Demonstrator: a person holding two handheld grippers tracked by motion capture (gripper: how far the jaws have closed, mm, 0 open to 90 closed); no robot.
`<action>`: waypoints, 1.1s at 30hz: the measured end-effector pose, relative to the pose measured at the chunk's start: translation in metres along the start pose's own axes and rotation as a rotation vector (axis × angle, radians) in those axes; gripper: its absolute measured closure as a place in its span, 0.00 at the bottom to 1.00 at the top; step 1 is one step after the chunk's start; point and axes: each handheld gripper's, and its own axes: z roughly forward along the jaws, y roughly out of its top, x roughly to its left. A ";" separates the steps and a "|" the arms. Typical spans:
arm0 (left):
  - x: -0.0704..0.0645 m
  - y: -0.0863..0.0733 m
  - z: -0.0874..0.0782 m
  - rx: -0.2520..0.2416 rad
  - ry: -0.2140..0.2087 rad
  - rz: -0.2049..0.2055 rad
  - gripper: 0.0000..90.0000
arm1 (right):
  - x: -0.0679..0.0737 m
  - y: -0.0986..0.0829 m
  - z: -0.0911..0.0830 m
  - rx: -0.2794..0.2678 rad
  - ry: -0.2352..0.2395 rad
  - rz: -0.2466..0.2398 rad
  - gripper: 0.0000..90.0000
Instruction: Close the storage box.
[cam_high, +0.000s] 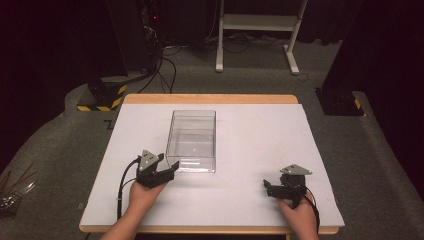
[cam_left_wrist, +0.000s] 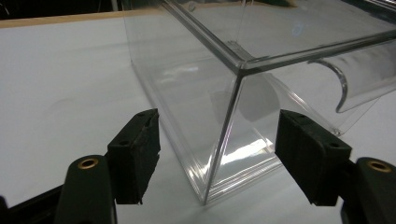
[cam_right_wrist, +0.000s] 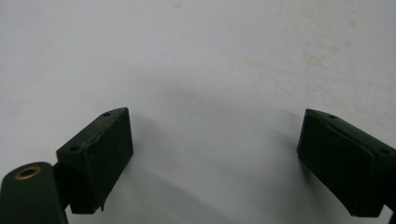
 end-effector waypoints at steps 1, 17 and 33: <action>0.001 0.000 0.001 0.004 -0.001 0.001 0.35 | 0.000 0.000 0.000 0.000 0.000 0.000 0.12; 0.003 0.007 0.015 0.015 0.016 -0.003 0.35 | 0.000 0.000 0.000 0.002 0.000 0.001 0.12; 0.005 0.004 0.015 0.038 -0.003 -0.017 0.35 | 0.000 0.000 0.000 0.000 0.001 -0.001 0.12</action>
